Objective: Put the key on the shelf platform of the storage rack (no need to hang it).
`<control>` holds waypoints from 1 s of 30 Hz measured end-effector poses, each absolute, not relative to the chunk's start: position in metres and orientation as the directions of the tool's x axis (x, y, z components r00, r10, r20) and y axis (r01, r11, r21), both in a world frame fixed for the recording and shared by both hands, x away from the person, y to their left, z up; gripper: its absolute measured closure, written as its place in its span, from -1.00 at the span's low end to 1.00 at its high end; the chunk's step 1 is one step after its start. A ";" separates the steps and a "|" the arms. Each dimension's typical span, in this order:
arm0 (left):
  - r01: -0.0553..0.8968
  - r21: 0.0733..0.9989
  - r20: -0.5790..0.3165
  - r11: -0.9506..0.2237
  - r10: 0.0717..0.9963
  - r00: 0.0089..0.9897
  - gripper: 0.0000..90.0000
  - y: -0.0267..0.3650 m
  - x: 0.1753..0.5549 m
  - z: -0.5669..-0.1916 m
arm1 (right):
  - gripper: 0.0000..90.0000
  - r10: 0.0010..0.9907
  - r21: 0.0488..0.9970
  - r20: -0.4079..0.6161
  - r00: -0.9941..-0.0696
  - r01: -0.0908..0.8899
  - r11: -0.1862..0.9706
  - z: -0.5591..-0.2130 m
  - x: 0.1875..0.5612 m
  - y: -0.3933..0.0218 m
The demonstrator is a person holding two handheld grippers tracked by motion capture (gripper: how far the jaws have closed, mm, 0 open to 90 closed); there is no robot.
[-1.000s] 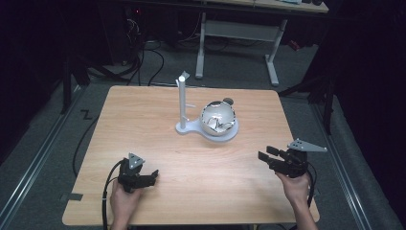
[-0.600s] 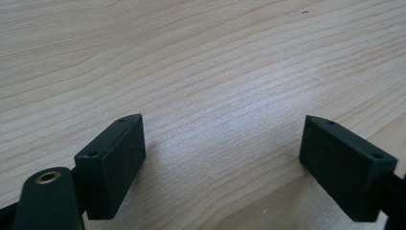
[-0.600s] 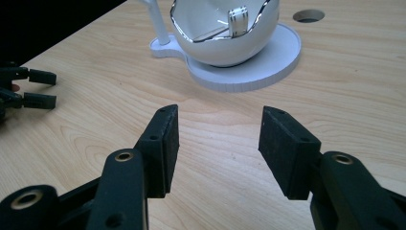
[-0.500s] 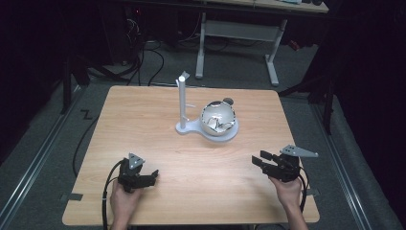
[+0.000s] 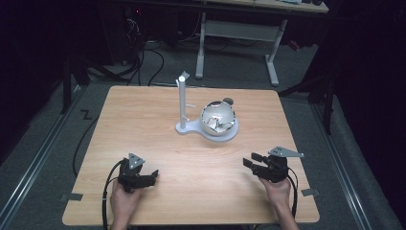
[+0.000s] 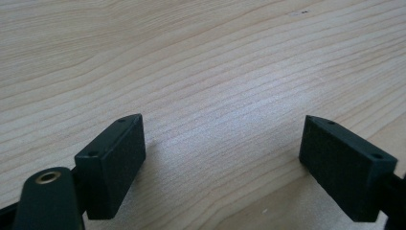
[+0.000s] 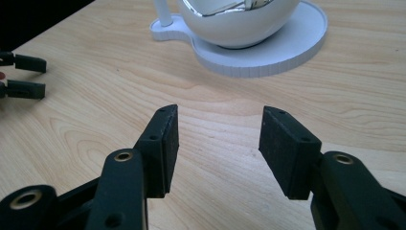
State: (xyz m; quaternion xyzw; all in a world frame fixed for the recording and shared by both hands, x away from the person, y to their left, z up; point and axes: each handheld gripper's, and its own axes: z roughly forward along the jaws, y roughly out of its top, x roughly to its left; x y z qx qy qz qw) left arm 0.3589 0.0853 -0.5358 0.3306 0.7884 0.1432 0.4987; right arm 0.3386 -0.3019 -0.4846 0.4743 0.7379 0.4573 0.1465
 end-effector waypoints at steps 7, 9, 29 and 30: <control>0.379 0.557 -0.691 0.739 0.665 -0.283 -0.64 0.085 0.359 -0.536 | 0.08 0.828 0.805 0.231 -0.511 0.578 0.132 -0.493 0.342 -0.293; 0.379 0.557 -0.691 0.739 0.665 -0.283 -0.64 0.085 0.359 -0.536 | 0.08 0.829 0.800 0.225 -0.512 0.583 0.143 -0.497 0.344 -0.289; 0.379 0.555 -0.692 0.740 0.664 -0.284 -0.64 0.085 0.359 -0.536 | 0.07 0.840 0.751 0.171 -0.516 0.619 0.228 -0.522 0.355 -0.269; 0.379 0.556 -0.691 0.740 0.665 -0.283 -0.64 0.085 0.359 -0.536 | 0.07 0.844 0.749 0.163 -0.510 0.621 0.231 -0.523 0.355 -0.269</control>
